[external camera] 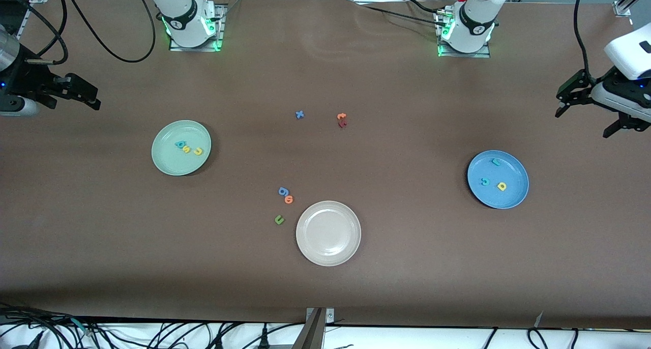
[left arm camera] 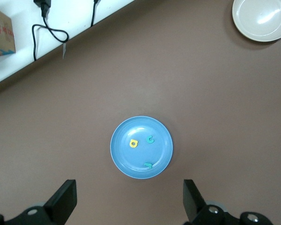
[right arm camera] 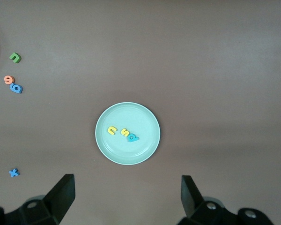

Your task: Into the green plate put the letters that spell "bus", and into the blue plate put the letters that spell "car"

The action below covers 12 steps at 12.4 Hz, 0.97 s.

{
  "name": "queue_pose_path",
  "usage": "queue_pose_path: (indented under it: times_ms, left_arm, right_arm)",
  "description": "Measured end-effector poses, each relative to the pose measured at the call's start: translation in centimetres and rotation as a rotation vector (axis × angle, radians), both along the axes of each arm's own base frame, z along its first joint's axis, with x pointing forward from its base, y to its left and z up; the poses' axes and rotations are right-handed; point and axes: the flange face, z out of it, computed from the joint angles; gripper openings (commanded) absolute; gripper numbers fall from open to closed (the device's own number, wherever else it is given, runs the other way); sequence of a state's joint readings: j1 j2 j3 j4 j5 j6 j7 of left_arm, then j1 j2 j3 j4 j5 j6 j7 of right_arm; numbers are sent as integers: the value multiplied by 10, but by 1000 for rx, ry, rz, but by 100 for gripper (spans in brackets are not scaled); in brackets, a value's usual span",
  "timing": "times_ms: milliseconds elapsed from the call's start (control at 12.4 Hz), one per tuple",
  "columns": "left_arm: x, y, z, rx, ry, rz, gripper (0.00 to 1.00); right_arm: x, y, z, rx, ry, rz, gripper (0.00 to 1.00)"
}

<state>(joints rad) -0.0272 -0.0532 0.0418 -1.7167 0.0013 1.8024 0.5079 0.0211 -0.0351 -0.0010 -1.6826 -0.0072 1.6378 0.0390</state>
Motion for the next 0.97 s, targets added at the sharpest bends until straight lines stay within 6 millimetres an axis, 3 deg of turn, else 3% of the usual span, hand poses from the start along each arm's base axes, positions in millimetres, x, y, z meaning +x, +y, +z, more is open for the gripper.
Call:
queue_pose_path:
  times_ms: [242, 968]
  left_arm:
    - [3, 12, -9, -11, 24, 101, 100]
    - [0, 9, -13, -31, 56, 281, 100]
  right_arm:
    - [0, 0, 0, 0, 0, 0, 100]
    - [0, 0, 0, 0, 0, 0, 100]
